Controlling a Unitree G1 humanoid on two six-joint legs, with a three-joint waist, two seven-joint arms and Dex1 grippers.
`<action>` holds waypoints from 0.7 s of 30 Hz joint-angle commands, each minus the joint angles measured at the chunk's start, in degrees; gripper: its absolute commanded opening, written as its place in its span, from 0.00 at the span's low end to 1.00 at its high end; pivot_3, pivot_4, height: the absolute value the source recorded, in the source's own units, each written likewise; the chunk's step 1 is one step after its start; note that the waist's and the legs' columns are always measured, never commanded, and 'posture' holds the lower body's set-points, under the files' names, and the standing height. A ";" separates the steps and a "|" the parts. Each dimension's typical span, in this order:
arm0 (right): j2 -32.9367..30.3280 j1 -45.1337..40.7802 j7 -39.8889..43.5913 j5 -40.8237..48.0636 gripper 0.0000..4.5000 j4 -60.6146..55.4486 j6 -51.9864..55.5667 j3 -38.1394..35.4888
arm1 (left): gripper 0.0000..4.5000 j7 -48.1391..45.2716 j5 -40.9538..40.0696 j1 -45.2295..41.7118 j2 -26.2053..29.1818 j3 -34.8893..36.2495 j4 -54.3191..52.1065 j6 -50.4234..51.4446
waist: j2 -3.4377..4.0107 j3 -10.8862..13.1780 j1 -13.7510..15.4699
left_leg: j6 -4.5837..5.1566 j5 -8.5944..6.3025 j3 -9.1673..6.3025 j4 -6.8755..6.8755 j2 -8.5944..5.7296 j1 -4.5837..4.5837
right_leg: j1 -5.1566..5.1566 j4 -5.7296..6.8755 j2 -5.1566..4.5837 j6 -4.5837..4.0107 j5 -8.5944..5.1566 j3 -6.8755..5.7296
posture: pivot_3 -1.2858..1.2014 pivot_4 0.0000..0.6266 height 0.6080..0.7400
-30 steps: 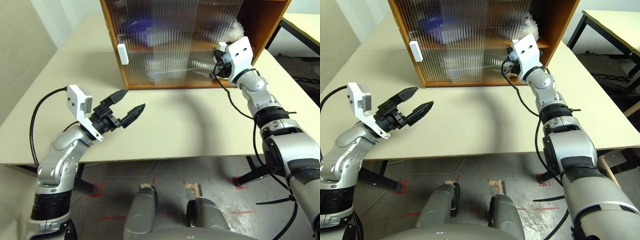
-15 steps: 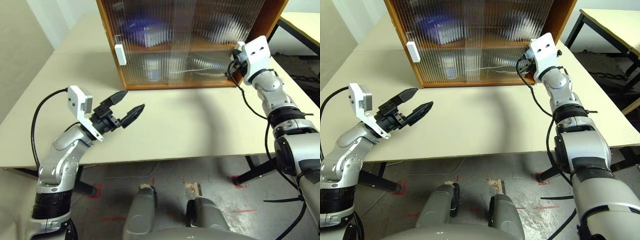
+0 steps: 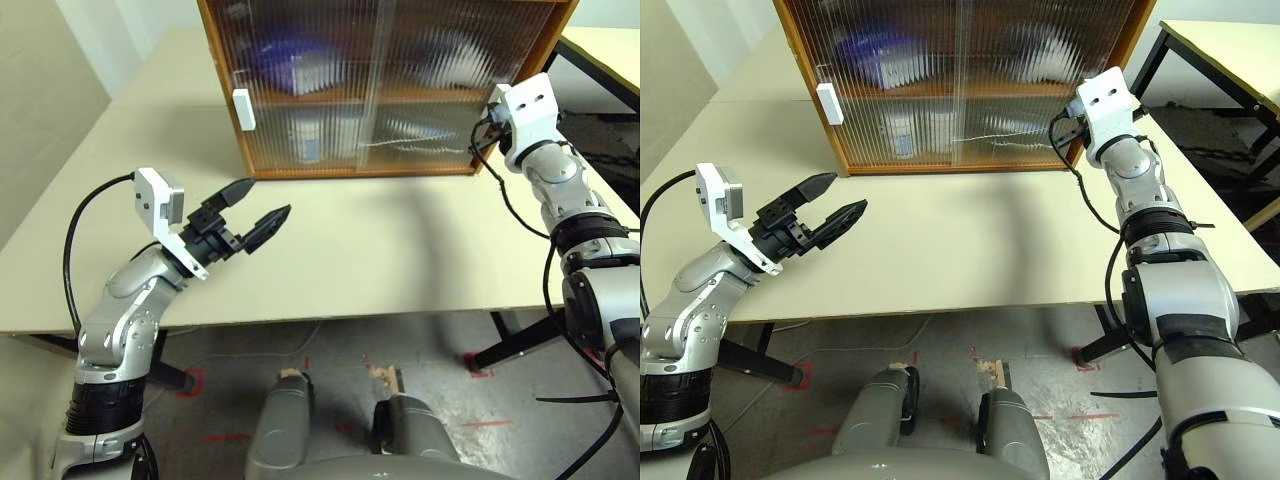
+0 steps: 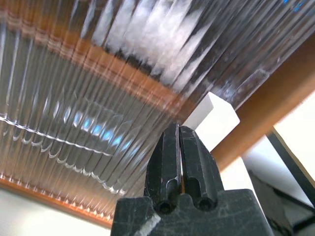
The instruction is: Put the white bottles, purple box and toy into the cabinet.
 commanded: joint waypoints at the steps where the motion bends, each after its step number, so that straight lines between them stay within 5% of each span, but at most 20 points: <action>1: -1.42 0.15 -1.34 -0.54 0.01 1.50 1.58 -0.74 | 1.00 -0.27 -0.28 0.18 -0.26 -0.26 -0.41 -0.14 | 0.00 0.00 -0.02 | 0.00 0.00 0.00 0.00 0.00 0.00 | 0.00 0.00 0.00 0.01 0.00 0.00 | 0.61 0.07 1.00; 11: -2.32 3.03 1.13 0.60 0.01 -3.56 -0.97 -1.34 | 1.00 0.07 -0.08 0.68 -0.52 -0.05 -0.65 -0.36 | 0.00 0.00 0.14 | 0.01 0.01 0.00 0.00 -0.01 -0.02 | 0.00 -0.01 0.00 -0.02 0.00 0.00 | 0.62 0.08 1.00; 15: -0.32 12.44 14.89 7.58 0.23 -17.38 -9.64 -1.38 | 1.00 0.65 0.68 1.94 -0.78 1.26 -0.14 -2.10 | 0.00 0.00 0.01 | 0.04 0.02 0.00 0.02 0.00 0.00 | 0.07 -0.03 0.03 0.06 -0.08 0.00 | 0.62 0.09 1.00; 18: 2.18 21.02 19.01 12.68 0.48 -25.68 -6.43 -2.67 | 1.00 4.01 4.09 1.08 -1.88 1.39 1.07 -4.96 | -0.04 0.00 -0.04 | 0.05 0.03 -0.06 0.02 0.06 0.06 | 0.16 -0.01 0.07 0.35 -0.04 -0.04 | 0.62 0.10 1.00; 21: 7.25 28.37 23.06 27.62 0.75 -30.54 1.72 -11.20 | 1.00 9.42 10.06 0.86 -2.41 1.02 3.74 -7.09 | -0.03 0.03 0.09 | 0.04 0.02 -0.08 -0.01 0.07 0.07 | 0.17 0.00 0.06 0.81 0.27 -0.07 | 0.62 0.11 1.00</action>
